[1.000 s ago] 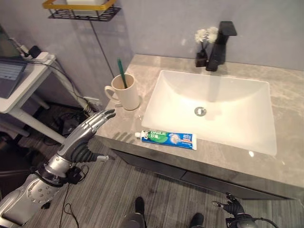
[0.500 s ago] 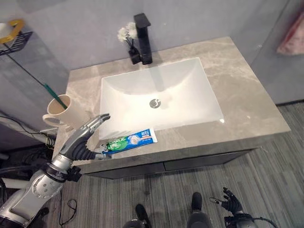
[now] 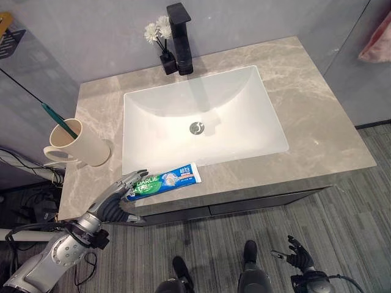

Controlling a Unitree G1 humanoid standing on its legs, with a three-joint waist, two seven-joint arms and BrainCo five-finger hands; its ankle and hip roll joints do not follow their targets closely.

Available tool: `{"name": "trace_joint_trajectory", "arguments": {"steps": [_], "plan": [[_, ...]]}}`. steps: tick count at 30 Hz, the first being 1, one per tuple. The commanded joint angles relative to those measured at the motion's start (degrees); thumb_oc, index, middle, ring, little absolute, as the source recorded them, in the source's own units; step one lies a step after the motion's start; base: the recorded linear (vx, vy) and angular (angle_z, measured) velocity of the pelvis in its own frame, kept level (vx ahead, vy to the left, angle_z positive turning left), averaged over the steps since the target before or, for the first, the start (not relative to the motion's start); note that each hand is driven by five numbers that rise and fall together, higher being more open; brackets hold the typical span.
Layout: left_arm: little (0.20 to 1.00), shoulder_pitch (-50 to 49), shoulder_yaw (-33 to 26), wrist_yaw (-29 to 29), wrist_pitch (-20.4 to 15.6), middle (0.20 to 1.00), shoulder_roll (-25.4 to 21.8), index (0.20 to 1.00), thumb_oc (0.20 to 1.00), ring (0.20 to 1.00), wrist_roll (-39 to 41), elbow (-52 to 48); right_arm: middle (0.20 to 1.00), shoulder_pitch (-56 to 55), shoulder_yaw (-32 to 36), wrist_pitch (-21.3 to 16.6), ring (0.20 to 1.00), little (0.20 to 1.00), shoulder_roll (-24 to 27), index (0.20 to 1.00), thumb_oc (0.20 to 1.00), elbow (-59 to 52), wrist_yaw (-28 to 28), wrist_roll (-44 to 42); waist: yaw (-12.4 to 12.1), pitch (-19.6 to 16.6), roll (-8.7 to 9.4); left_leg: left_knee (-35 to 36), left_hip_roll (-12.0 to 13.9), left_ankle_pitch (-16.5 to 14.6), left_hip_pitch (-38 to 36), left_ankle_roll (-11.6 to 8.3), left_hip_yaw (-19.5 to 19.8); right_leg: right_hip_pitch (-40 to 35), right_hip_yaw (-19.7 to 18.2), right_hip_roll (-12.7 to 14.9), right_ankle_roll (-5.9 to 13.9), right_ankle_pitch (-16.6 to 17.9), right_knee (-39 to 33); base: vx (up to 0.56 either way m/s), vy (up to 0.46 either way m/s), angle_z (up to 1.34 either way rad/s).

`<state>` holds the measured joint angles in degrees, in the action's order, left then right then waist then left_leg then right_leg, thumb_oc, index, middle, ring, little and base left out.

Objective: Put brush and paste in cup on sink, flatten towel.

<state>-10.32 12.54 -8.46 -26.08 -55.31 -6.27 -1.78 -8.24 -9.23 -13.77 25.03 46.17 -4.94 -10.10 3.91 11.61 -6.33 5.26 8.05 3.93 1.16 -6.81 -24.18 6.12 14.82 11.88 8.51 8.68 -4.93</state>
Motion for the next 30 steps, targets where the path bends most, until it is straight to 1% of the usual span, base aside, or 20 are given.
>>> {"name": "trace_joint_trajectory", "arguments": {"steps": [1,9,10,16,17,20,26,30], "plan": [[1.000,3.10,-0.75,-0.20,-0.87,1.000,1.84,1.000,1.000,1.000,-0.07,1.15,1.000,1.10,-0.39,-2.18,1.000,1.000,1.36,1.000,1.000,-1.91,-0.22,1.76,0.02,0.38,1.27,-2.00,-0.13,-1.19,-2.85,-0.54,0.09,-0.17,-0.09,2.96,4.72,-0.38,4.22,0.00,0.000,0.00],[1.000,3.06,-0.63,0.95,-0.45,1.000,4.12,1.000,1.000,1.000,3.98,1.58,1.000,1.47,0.45,-2.04,1.000,1.000,2.03,1.000,1.000,-1.06,-1.16,2.10,-0.09,0.22,1.39,-1.56,0.39,-0.68,-3.06,-0.81,0.05,-0.50,0.16,2.44,4.48,-0.77,3.95,0.00,0.000,0.00],[1.000,2.82,-0.89,1.97,0.14,1.000,5.66,1.000,1.000,1.000,6.99,1.89,1.000,1.28,0.52,-1.80,1.000,1.000,2.21,1.000,1.000,-0.77,-1.06,2.29,-0.16,0.05,1.38,-1.42,0.47,-0.57,-3.19,-0.85,0.11,-0.68,0.40,2.24,4.35,-0.85,3.84,0.00,0.000,0.00],[1.000,2.51,-1.13,3.75,0.73,1.000,7.07,1.000,1.000,1.000,10.49,1.42,1.000,1.37,0.45,-1.53,1.000,1.000,2.20,1.000,1.000,-0.44,-0.83,2.38,-0.10,-0.13,1.08,-1.15,0.61,-0.33,-3.22,-0.99,0.02,-0.75,0.57,2.06,4.22,-0.97,3.64,0.00,0.000,0.00],[1.000,2.23,-1.91,4.94,1.68,1.000,9.01,1.000,1.000,1.000,14.15,0.49,1.000,1.20,0.16,-1.30,1.000,1.000,1.95,1.000,1.000,-0.60,-0.70,2.69,-0.09,-0.15,0.93,-1.09,0.74,-0.11,-3.03,-1.03,0.05,-0.62,0.55,2.02,4.07,-0.96,3.56,0.00,0.000,0.00],[1.000,2.54,-2.03,5.04,2.16,1.000,9.75,1.000,1.000,1.000,13.95,-0.01,1.000,1.48,-0.21,-0.96,1.000,1.000,1.80,1.000,1.000,-0.32,-0.72,3.03,-0.01,-0.11,0.71,-0.96,0.80,0.04,-2.79,-1.09,0.26,-0.56,0.62,1.89,3.95,-0.96,3.40,0.00,0.000,0.00],[1.000,3.25,-1.78,4.93,2.17,1.000,9.77,1.000,1.000,1.000,11.97,0.24,1.000,1.64,-0.10,-0.98,1.000,1.000,2.11,1.000,1.000,-1.07,-0.63,2.80,0.12,0.20,0.37,-0.69,1.04,0.54,-2.33,-1.33,0.29,0.09,0.47,1.64,3.90,-0.83,3.33,0.00,0.000,0.00],[1.000,3.20,-1.64,5.29,2.32,1.000,10.08,1.000,1.000,1.000,12.54,0.54,1.000,1.65,0.36,-1.01,1.000,1.000,2.43,1.000,1.000,-1.11,-0.74,2.58,0.18,0.37,0.15,-0.62,1.03,0.68,-2.14,-1.37,0.46,0.25,0.49,1.56,3.79,-0.81,3.26,0.00,0.000,0.00]]}}
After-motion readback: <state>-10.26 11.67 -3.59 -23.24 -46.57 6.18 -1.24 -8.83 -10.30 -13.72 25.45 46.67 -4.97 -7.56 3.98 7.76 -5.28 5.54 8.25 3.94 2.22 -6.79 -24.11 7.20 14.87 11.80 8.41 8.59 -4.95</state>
